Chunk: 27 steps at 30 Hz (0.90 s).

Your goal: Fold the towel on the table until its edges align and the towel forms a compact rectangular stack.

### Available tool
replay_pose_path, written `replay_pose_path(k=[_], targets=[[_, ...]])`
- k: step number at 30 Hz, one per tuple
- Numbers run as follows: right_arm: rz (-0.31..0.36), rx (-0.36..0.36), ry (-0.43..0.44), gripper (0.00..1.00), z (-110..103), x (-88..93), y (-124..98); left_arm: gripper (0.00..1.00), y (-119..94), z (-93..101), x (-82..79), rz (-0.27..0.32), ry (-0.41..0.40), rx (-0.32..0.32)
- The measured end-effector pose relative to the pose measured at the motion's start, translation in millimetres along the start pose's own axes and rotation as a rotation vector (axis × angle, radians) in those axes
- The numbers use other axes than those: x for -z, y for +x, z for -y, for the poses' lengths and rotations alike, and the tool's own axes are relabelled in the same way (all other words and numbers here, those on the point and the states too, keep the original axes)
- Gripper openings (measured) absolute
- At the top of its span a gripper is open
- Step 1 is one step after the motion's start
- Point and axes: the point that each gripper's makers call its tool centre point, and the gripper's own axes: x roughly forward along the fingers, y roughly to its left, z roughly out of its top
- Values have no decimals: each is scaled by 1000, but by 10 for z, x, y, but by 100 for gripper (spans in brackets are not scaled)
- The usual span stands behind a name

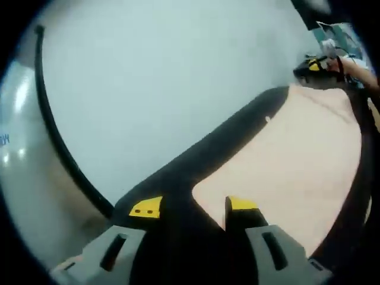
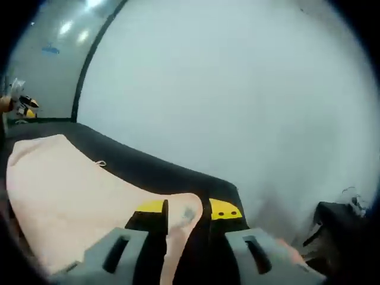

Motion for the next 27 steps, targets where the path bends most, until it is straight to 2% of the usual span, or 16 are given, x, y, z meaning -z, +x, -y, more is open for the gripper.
replay_pose_path(k=[2,3,4,5,6,7,8,9,10,12,13,16,19,21,24,27], targets=[[-17,-31,-44,23,-100,9,-219,34,-204,278,66,-43,135,48],[-30,-54,-85,23,-184,28,-334,29,-288,360,97,-24,192,69],[-57,-76,-138,23,-264,67,-438,24,-354,468,125,23,265,118],[-69,-84,-195,23,-316,91,-537,22,-436,638,187,20,327,169],[-59,-92,-265,24,-372,87,-631,22,-497,764,274,-14,330,196],[-34,-96,-323,24,-420,63,-714,22,-525,830,402,-89,334,208],[-17,-100,-346,24,-447,58,-788,23,-537,880,498,-144,366,212],[-25,-105,-324,23,-459,97,-860,23,-536,899,540,-159,409,215],[-43,-118,-284,23,-464,129,-903,24,-550,1022,527,-178,461,224],[-25,-120,-201,20,-487,82,-953,24,-515,1022,630,-218,501,226],[9,-122,-199,20,-527,11,-982,24,-494,1036,640,-224,506,225],[-6,-96,-250,20,-559,-10,-1054,24,-431,1031,686,-260,555,227],[-5,-98,-248,20,-583,-24,-1106,24,-340,1020,781,-294,590,236],[-49,-99,-249,20,-618,39,-1160,24,-297,1063,849,-323,622,256],[-84,-104,-278,20,-617,44,-1229,22,-230,1067,843,-317,633,251],[-149,-138,-368,20,-570,116,-1271,14,-220,1129,860,-324,669,265]])
